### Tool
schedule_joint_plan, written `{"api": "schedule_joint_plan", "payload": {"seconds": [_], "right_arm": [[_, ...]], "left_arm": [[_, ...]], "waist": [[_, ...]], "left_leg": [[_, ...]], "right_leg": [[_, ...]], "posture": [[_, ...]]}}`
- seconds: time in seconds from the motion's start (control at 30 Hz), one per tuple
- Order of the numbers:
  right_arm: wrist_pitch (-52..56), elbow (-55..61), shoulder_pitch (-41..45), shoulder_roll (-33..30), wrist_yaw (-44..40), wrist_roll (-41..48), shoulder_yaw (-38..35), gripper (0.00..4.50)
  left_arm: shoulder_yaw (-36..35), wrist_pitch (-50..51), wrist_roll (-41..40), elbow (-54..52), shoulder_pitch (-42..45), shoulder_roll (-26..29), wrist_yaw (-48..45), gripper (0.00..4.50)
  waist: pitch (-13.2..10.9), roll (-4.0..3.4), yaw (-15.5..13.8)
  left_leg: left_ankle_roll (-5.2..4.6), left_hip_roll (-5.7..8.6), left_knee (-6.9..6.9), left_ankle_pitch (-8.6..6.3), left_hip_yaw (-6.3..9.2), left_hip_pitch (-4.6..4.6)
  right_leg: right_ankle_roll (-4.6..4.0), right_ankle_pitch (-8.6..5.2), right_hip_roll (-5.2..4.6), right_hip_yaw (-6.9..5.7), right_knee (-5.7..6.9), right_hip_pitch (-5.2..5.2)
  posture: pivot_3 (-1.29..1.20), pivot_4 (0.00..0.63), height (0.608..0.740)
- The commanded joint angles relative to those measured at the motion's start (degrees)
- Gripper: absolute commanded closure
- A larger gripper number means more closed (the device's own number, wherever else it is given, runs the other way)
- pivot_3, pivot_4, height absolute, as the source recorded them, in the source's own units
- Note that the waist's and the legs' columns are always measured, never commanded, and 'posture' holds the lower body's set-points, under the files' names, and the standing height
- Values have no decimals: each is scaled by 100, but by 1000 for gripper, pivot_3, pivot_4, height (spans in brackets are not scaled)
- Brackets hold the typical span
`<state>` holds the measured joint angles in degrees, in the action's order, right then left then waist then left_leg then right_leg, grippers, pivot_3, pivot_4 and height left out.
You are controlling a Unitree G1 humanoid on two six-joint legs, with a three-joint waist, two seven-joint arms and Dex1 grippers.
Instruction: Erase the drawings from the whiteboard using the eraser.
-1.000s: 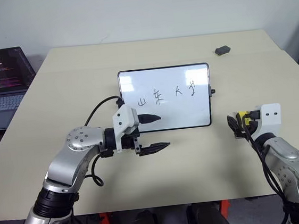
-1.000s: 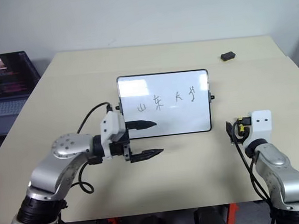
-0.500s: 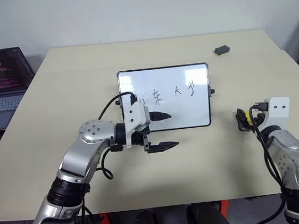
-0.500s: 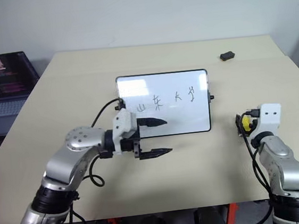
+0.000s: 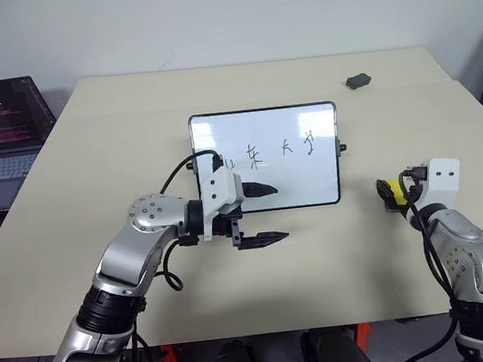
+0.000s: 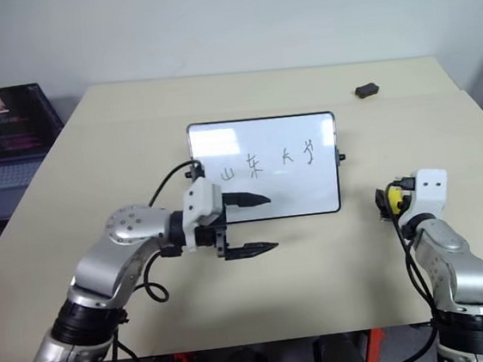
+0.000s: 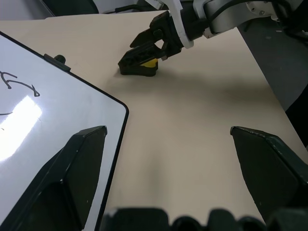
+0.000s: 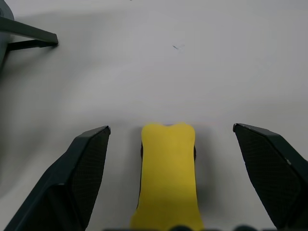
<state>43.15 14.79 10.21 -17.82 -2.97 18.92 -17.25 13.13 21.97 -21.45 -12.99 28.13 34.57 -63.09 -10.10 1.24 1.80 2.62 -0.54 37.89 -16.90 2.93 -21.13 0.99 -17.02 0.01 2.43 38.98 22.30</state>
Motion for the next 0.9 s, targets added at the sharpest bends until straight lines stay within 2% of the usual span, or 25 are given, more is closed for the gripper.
{"api": "schedule_joint_plan", "payload": {"seconds": [0.03, 0.4, 0.53, 0.63, 0.77, 0.9], "right_arm": [[-73, 6, 130, -96, -36, -41, -89, 23], [-181, -292, 213, -67, -96, -106, -97, 23], [-199, -361, 244, -51, -116, -119, -90, 959], [-206, -394, 257, -46, -125, -123, -92, 2079], [-203, -410, 264, -46, -137, -123, -93, 3360], [-186, -367, 231, -59, -163, -115, -100, 3372]], "left_arm": [[-111, -53, 9, -156, 5, 28, 28, 0], [-136, -36, 12, -250, -137, 59, 129, 0], [-138, -22, 8, -270, -153, 70, 154, 0], [-148, -13, 2, -281, -165, 76, 162, 0], [-156, -30, 3, -275, -198, 85, 169, 0], [-226, -29, 38, -252, -292, 63, 331, 0]], "waist": [[0, 0, -1], [0, 0, 1], [0, 0, 1], [0, 0, 1], [0, 0, 1], [0, 0, 2]], "left_leg": [[0, 0, 0, 0, 0, 0], [0, 0, 0, 0, -1, 1], [0, 0, 0, 0, -1, 1], [0, 0, 0, 0, -1, 1], [0, 0, 0, 0, -1, 1], [0, -1, 0, 0, -1, 1]], "right_leg": [[0, 0, 0, 0, 0, 0], [0, 0, 0, 1, 1, 0], [0, 0, 0, 0, 1, 0], [0, 0, 0, 1, 1, 0], [0, 0, 0, 1, 1, 0], [0, 0, 0, 1, 1, 0]], "posture": [[0, 150, 740], [0, 150, 740], [0, 150, 740], [0, 150, 740], [0, 150, 740], [0, 150, 740]]}}
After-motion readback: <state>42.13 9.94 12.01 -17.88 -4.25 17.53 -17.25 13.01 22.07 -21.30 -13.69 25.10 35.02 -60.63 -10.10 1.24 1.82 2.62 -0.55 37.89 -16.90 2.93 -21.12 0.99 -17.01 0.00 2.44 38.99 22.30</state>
